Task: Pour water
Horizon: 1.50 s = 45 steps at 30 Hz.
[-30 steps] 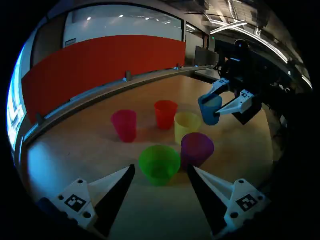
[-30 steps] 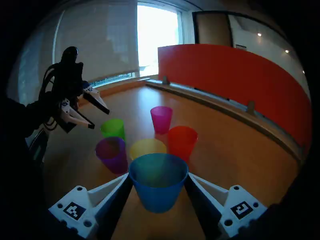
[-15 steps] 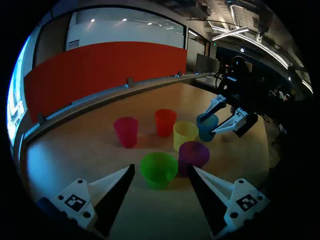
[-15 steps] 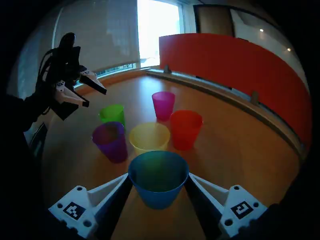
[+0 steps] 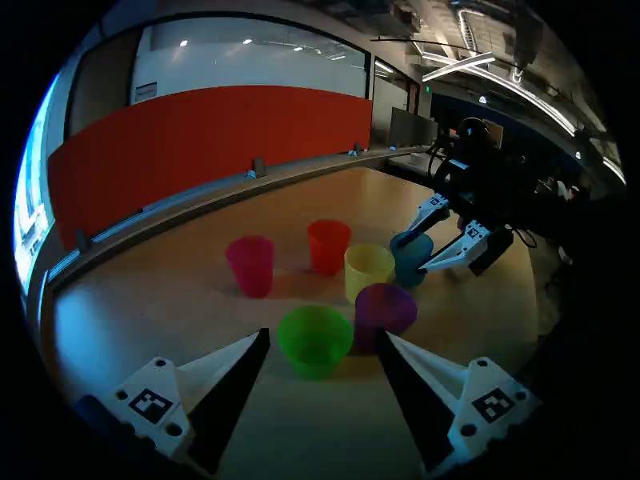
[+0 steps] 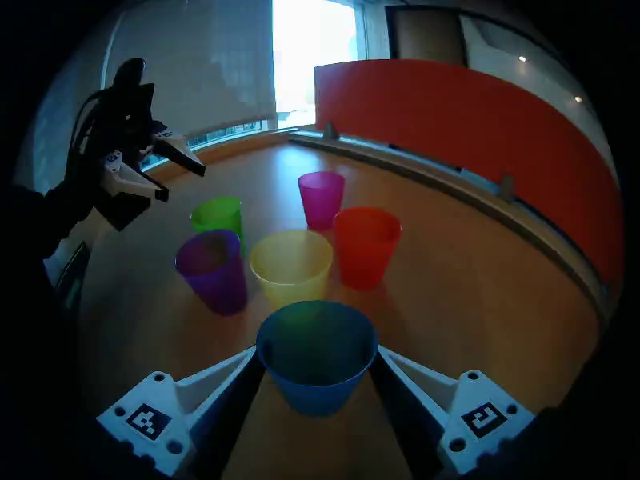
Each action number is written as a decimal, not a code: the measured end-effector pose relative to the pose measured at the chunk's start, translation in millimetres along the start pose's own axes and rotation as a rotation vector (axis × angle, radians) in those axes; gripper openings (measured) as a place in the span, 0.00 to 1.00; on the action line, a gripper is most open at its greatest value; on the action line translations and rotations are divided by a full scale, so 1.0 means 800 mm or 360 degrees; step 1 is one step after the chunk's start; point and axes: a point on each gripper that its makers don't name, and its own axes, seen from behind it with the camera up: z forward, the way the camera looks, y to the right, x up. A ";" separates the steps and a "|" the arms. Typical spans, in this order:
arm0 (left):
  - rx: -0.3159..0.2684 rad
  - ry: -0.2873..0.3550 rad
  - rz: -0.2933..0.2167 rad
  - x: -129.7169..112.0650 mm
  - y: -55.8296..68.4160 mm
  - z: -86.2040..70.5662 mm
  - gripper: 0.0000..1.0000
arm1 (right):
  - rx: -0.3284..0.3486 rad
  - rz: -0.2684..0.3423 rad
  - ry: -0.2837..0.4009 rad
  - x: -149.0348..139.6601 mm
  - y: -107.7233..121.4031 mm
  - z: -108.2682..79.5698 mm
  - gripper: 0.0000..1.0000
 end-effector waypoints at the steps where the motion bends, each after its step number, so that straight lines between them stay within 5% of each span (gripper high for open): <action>1: -0.0001 0.0000 0.0001 0.000 0.001 0.000 0.97 | 0.0001 0.0002 0.0003 0.000 0.000 0.000 0.90; 24: -0.0007 -0.0022 0.0015 -0.007 0.008 0.001 0.97 | -0.0027 0.0016 -0.0010 -0.018 0.000 -0.010 0.92; 29: -0.0003 -0.0013 0.0010 -0.005 0.008 -0.003 0.97 | -0.0039 0.0020 -0.0022 -0.023 -0.001 -0.017 1.00; 45: 0.0046 0.0032 -0.0019 -0.010 0.008 -0.019 0.97 | -0.0146 0.0070 -0.0003 -0.048 -0.008 -0.068 1.00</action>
